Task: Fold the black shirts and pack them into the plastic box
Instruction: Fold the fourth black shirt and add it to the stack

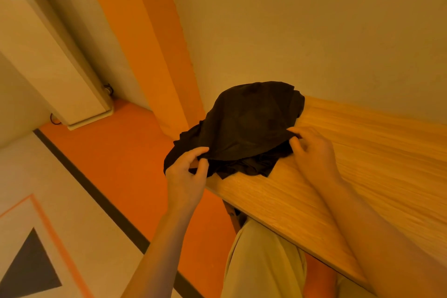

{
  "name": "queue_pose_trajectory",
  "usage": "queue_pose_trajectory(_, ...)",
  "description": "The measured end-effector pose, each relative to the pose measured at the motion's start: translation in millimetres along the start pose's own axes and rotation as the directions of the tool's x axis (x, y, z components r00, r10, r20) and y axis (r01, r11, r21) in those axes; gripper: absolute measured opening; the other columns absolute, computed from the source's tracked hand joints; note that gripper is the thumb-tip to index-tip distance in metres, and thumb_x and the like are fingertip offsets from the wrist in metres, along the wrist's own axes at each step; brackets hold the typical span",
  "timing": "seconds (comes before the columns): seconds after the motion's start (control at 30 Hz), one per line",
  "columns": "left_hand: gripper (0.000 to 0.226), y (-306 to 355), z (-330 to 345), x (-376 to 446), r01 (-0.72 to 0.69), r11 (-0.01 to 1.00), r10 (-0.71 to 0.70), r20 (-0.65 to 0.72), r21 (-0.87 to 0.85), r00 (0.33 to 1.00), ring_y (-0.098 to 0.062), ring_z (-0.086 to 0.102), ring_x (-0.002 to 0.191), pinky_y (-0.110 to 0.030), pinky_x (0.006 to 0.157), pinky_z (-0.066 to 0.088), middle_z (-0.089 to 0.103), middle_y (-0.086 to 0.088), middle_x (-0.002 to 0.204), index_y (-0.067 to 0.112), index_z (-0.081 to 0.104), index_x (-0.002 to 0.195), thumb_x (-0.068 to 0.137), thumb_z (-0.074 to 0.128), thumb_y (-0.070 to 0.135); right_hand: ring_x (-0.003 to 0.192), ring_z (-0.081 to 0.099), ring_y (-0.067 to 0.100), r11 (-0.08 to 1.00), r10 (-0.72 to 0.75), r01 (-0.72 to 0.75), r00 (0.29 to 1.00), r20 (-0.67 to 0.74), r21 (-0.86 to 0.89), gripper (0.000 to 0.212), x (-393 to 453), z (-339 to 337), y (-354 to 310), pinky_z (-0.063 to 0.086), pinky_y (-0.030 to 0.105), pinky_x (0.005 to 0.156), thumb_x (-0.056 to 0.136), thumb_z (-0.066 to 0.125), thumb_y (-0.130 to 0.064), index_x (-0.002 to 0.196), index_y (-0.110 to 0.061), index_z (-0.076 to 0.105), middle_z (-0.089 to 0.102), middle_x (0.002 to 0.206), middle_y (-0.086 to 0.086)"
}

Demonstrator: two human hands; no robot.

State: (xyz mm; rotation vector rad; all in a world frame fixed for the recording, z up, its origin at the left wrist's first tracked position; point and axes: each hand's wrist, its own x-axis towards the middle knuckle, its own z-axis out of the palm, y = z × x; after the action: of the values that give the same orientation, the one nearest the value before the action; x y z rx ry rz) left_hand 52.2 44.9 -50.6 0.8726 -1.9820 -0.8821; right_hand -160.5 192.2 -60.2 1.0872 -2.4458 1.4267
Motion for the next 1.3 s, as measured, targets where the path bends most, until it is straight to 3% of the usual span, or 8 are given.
queue_pose_trajectory(0.13,0.025,14,13,-18,-0.015,0.999,0.014,-0.021,-0.031,1.000,-0.002,0.061,0.085,-0.016,0.062,0.048,0.065,0.016,0.105,0.026,0.069,0.112,0.091,0.063,0.016,0.106,0.052,0.006,0.982,-0.100,0.105,0.994,-0.044,0.155,0.029,-6,-1,-9,0.043,0.019,0.088,0.096,0.049,-0.007,0.123,-0.012,0.060,0.058,0.114,-0.004)
queue_pose_trajectory(0.27,0.034,35,45,-30,-0.068,0.994,0.068,-0.001,-0.091,0.998,-0.002,0.062,0.096,-0.015,0.078,0.052,0.060,0.019,0.117,0.032,0.061,0.121,0.089,0.067,0.022,0.100,0.049,-0.001,0.960,-0.238,0.248,0.967,-0.087,0.133,0.026,-11,4,-17,0.038,0.003,0.082,0.096,0.045,-0.008,0.117,-0.010,0.060,0.056,0.108,-0.003)
queue_pose_trajectory(0.53,0.042,48,89,-24,-0.170,0.984,0.172,0.053,-0.045,0.984,0.002,0.055,0.099,-0.010,0.082,0.044,0.054,0.022,0.110,0.022,0.061,0.123,0.082,0.073,0.028,0.096,0.051,0.006,0.952,-0.306,0.304,0.941,0.147,0.035,0.017,-14,10,-19,0.042,0.017,0.079,0.094,0.053,-0.013,0.108,-0.019,0.062,0.051,0.103,-0.012)
queue_pose_trajectory(0.67,0.021,40,90,-26,-0.224,0.974,0.223,-0.046,-0.014,0.974,0.004,0.056,0.089,-0.010,0.075,0.044,0.062,0.011,0.098,0.017,0.069,0.107,0.086,0.069,0.017,0.096,0.050,0.004,0.947,-0.317,0.321,0.930,0.186,0.009,0.015,-12,11,-20,0.043,0.019,0.082,0.090,0.059,-0.016,0.104,-0.022,0.063,0.055,0.102,-0.011)
queue_pose_trajectory(0.83,0.015,39,86,-29,-0.100,0.980,0.064,-0.201,-0.174,0.978,-0.002,0.059,0.087,-0.010,0.072,0.044,0.064,0.008,0.095,0.016,0.070,0.100,0.089,0.063,0.010,0.098,0.052,0.007,0.940,-0.325,0.338,0.928,0.180,-0.044,0.020,-11,10,-20,0.043,0.023,0.086,0.086,0.063,-0.010,0.102,-0.022,0.065,0.059,0.103,-0.009)
queue_pose_trajectory(1.07,0.023,43,84,-32,-0.027,0.953,-0.091,-0.371,-0.302,0.924,-0.006,0.058,0.085,-0.019,0.068,0.048,0.060,0.010,0.096,0.026,0.062,0.100,0.091,0.060,0.005,0.104,0.059,0.015,0.980,-0.197,0.197,0.980,-0.032,-0.024,0.021,-5,-3,-11,0.049,0.031,0.089,0.088,0.064,-0.010,0.107,-0.015,0.069,0.067,0.106,0.001)
queue_pose_trajectory(1.17,0.024,45,83,-30,-0.052,0.973,-0.024,-0.327,-0.224,0.945,-0.001,0.056,0.092,-0.025,0.072,0.048,0.055,0.011,0.103,0.025,0.059,0.104,0.086,0.064,0.010,0.101,0.058,0.010,0.982,-0.186,0.187,0.982,-0.042,0.022,0.021,-7,-4,-13,0.047,0.023,0.085,0.089,0.063,-0.009,0.109,-0.013,0.069,0.067,0.106,0.002)
queue_pose_trajectory(1.3,0.053,48,88,-31,-0.273,0.948,0.286,-0.064,0.161,0.956,-0.001,0.049,0.112,-0.031,0.090,0.033,0.051,0.011,0.122,0.024,0.055,0.129,0.080,0.062,0.045,0.095,0.058,0.006,0.951,-0.305,0.299,0.948,0.090,0.081,0.022,-12,1,-19,0.046,0.015,0.080,0.091,0.059,-0.010,0.111,-0.016,0.067,0.064,0.102,-0.004)
